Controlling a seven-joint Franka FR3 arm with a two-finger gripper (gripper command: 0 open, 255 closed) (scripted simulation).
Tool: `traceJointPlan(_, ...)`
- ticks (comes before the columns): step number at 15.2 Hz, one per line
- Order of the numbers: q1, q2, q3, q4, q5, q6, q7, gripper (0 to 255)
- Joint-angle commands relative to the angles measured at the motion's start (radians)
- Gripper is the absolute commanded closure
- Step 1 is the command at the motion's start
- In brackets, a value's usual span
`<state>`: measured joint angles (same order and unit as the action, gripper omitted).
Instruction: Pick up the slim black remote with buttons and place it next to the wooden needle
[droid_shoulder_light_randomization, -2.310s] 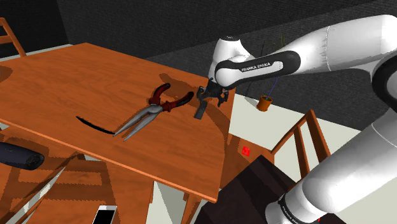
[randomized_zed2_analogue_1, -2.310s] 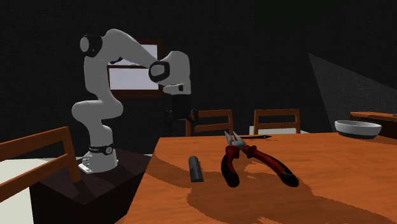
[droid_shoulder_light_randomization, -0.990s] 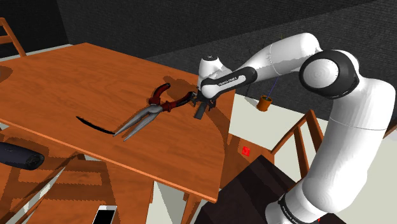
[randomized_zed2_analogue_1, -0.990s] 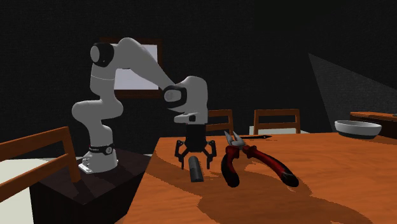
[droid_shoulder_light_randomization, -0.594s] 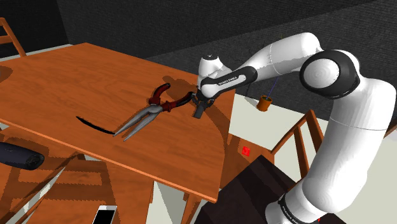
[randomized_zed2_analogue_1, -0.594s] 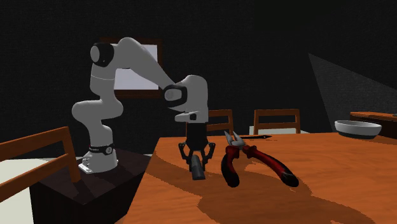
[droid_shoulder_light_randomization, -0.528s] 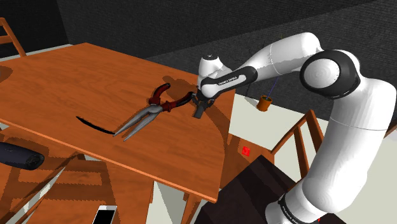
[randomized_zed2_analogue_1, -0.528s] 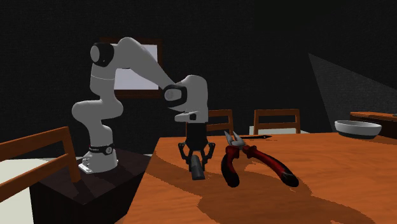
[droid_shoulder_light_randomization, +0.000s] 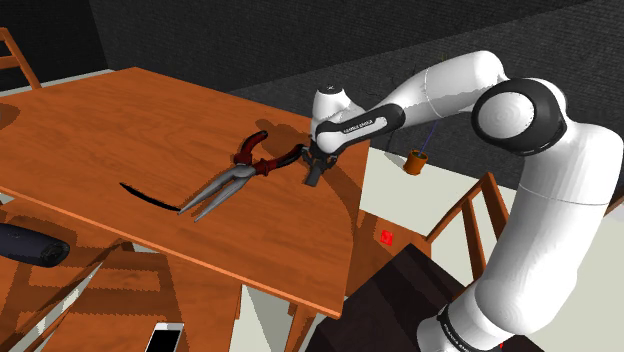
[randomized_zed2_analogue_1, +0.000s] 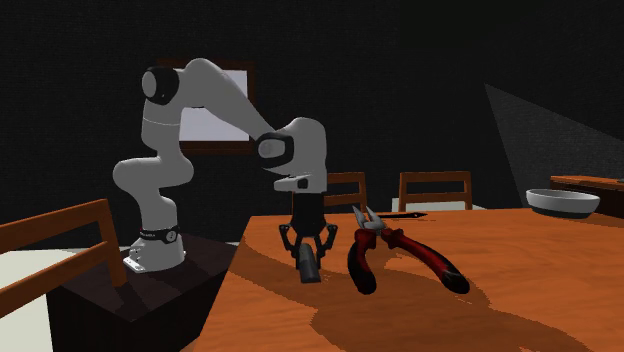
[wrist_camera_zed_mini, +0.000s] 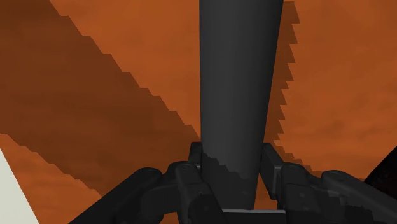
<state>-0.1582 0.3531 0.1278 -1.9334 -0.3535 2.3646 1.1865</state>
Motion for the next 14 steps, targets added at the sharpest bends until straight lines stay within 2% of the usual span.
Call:
traceJointPlan(1,-0.002,-0.008,0.001,0.004,0.006,-0.015,-0.007,255)
traceJointPlan(14,-0.009,-0.095,0.018,0.063,0.053,-0.156,-0.061,255)
